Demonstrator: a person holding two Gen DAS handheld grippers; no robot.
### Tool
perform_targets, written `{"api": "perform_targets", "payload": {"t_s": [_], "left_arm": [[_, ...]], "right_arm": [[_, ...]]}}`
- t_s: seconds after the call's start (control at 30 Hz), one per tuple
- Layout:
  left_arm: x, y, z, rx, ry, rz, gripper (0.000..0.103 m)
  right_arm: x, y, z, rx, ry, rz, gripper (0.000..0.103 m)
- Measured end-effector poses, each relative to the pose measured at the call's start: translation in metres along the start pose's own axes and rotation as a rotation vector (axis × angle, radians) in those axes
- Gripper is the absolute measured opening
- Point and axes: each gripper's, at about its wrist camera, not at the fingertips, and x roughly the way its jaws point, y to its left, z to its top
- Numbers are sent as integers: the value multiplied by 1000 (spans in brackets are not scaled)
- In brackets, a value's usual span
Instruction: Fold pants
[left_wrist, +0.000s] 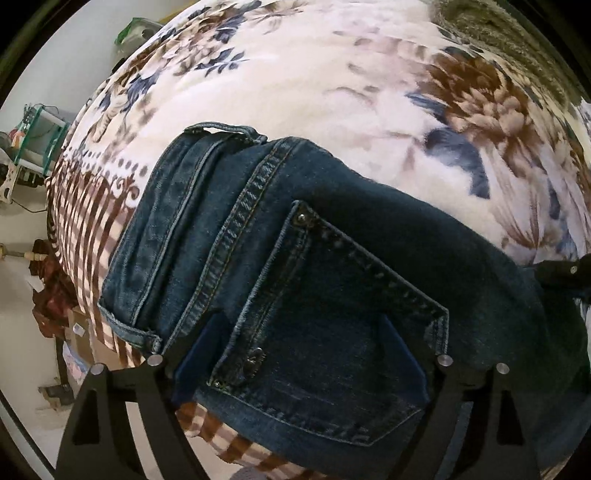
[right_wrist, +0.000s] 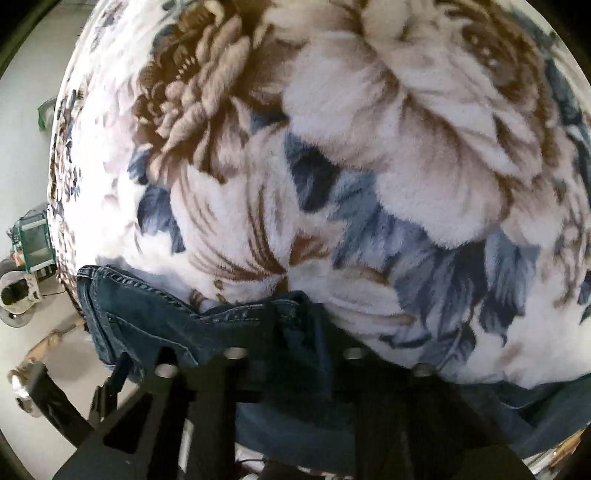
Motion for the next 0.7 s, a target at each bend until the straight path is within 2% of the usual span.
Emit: {"api": "perform_targets", "payload": {"t_s": [0.1, 0.13, 0.2, 0.27, 0.3, 0.37, 0.47, 0.53, 0.6, 0.67, 0.7], "left_arm": [[0, -1, 1, 10, 4, -9, 88], [0, -1, 1, 16, 3, -12, 88], [1, 0, 1, 25, 8, -14, 88], [1, 1, 1, 29, 9, -17, 88], [0, 1, 1, 32, 12, -16, 88], [-2, 2, 1, 30, 16, -16, 88], [-9, 4, -1, 15, 24, -23, 88], [-18, 4, -3, 9, 16, -26, 88], [-26, 1, -5, 14, 0, -20, 88], [-34, -5, -6, 23, -9, -23, 88], [-39, -10, -7, 32, -16, -24, 88]], "right_arm": [[-18, -2, -1, 15, -58, 12, 9], [-21, 1, 0, 16, -79, 4, 0], [-39, -5, 13, -2, -197, -88, 0], [-43, -21, 26, 64, -172, -23, 0], [-40, -28, 34, 94, -113, 52, 0], [-43, -31, 36, 82, -67, 130, 1], [-48, -18, 19, -10, -35, 180, 10], [-46, -13, 0, -46, -8, 219, 30], [-30, -20, -18, -39, 7, 222, 44], [-15, -30, -29, 9, -17, 174, 44], [-17, -50, -36, 74, -52, 219, 44]]}}
